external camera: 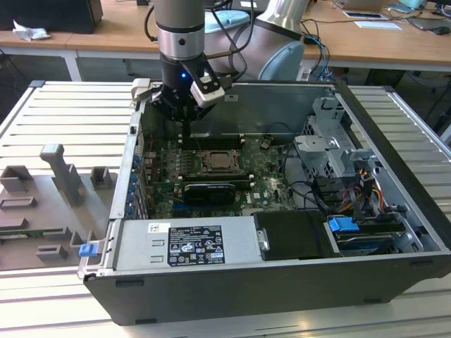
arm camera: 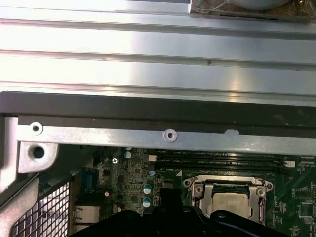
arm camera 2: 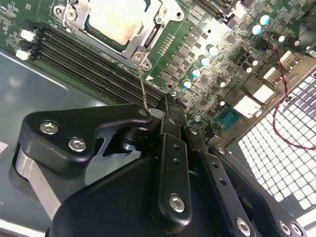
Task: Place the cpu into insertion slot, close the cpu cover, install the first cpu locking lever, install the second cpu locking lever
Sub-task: 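Install the first cpu locking lever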
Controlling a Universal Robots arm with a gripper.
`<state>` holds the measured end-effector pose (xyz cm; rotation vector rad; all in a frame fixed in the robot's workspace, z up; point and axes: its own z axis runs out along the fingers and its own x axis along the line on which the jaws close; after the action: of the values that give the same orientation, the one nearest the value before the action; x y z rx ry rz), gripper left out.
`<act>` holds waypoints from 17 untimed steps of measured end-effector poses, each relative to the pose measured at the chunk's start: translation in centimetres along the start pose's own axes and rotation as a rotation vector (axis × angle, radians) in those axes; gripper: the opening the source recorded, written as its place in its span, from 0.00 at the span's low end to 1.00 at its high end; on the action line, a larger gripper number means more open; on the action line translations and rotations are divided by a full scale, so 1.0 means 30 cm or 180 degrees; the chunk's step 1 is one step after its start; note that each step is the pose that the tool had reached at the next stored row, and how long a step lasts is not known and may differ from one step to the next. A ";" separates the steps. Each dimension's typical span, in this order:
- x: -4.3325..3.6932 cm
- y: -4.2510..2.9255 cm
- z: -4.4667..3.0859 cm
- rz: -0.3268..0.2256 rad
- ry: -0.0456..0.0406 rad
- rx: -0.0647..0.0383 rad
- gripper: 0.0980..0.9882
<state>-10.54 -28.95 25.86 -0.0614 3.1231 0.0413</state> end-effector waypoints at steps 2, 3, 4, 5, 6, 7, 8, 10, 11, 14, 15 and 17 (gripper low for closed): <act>-0.006 0.000 0.000 0.0000 0.0000 0.0000 0.01; -0.007 0.000 0.000 0.0000 0.0000 0.0000 0.01; -0.008 0.000 0.000 0.0000 0.0000 0.0000 0.01; -0.008 0.000 0.000 0.0001 0.0000 0.0000 0.01; -0.009 0.000 0.000 0.0000 0.0000 0.0000 0.01; -0.009 0.000 0.000 0.0000 0.0000 0.0000 0.01; -0.009 0.000 0.000 0.0000 0.0000 0.0000 0.01; -0.010 0.000 0.000 0.0000 0.0000 0.0000 0.01; -0.011 0.000 0.000 0.0000 0.0000 0.0000 0.01; -0.013 0.000 0.000 0.0000 0.0000 0.0000 0.01; -0.014 0.000 0.000 0.0000 0.0000 0.0000 0.01; -0.015 -0.001 0.000 0.0000 0.0000 0.0000 0.01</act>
<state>-10.10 -28.95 25.85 -0.0613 3.1231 0.0414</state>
